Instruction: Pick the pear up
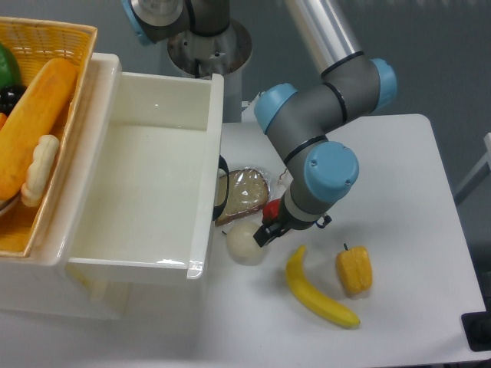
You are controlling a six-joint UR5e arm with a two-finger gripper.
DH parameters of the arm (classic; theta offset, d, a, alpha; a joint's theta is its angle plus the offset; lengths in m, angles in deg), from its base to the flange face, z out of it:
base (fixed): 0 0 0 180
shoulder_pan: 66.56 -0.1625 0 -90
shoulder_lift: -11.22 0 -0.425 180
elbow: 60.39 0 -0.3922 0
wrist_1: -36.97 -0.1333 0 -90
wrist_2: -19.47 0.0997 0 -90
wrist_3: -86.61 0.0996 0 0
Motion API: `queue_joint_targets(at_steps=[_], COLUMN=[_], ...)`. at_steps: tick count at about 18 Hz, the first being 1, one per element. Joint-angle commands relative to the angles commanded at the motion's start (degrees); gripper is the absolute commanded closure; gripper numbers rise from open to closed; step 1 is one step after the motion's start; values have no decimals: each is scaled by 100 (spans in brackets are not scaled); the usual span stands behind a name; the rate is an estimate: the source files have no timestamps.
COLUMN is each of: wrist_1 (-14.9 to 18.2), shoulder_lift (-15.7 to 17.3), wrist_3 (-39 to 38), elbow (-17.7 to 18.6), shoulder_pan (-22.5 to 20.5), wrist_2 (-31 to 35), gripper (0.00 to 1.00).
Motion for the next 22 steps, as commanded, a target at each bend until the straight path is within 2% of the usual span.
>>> queue_joint_targets(at_steps=[2, 8, 22], wrist_1=[-123, -123, 149], shoulder_lift=[-114, -150, -255], wrist_3=[-28, -19, -186], elbow=[-9, -26, 62], shoulder_pan=[80, 159, 89], wrist_2=[9, -35, -158], gripper=[0, 0, 0])
